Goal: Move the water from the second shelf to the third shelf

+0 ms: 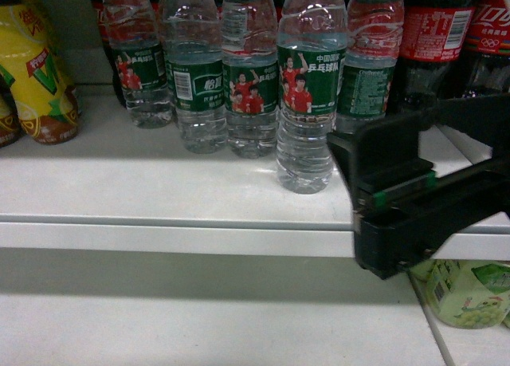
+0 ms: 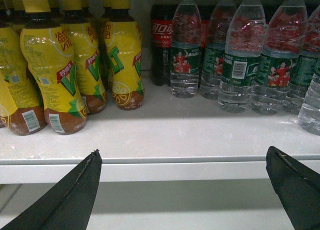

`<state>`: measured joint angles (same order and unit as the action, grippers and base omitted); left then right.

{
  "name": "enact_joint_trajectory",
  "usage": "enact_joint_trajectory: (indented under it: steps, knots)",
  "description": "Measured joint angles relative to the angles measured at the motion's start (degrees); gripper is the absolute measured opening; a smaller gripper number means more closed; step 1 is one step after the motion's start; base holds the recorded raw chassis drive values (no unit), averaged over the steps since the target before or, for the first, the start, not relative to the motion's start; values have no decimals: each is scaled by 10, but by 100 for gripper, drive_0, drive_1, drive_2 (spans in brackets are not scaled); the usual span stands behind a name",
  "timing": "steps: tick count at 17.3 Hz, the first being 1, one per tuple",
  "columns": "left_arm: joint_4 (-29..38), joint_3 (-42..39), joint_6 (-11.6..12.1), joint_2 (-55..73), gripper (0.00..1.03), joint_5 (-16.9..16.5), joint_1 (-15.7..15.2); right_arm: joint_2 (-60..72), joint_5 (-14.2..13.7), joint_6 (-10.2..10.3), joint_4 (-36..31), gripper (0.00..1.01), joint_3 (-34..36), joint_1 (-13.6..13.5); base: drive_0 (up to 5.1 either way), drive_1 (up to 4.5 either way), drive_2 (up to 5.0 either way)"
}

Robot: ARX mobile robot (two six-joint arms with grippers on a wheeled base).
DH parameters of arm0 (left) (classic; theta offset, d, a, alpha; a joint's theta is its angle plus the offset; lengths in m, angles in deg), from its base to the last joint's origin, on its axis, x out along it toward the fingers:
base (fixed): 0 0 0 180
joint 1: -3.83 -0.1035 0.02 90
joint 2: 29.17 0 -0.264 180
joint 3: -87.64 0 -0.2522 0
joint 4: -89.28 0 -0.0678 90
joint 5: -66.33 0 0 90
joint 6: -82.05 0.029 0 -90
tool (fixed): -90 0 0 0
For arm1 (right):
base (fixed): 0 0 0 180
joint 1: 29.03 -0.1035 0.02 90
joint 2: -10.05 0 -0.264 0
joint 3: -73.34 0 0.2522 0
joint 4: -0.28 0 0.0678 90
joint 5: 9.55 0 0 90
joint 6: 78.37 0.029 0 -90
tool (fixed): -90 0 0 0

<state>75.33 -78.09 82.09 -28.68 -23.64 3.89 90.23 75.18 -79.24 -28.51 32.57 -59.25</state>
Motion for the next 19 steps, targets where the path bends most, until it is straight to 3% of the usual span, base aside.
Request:
enact_joint_trajectory:
  steps: [5, 10, 12, 19]
  knots:
    - [0, 0, 0, 0, 98, 0, 0, 63, -14, 28, 7, 98, -66, -39, 0, 0, 0]
    - [0, 0, 0, 0, 98, 0, 0, 127, -40, 60, 42, 98, -151, -39, 0, 0, 0]
    - [0, 0, 0, 0, 98, 0, 0, 159, -70, 72, 82, 98, -194, -38, 0, 0, 0]
    - [0, 0, 0, 0, 98, 0, 0, 231, -130, 89, 151, 98, -292, -17, 0, 0, 0]
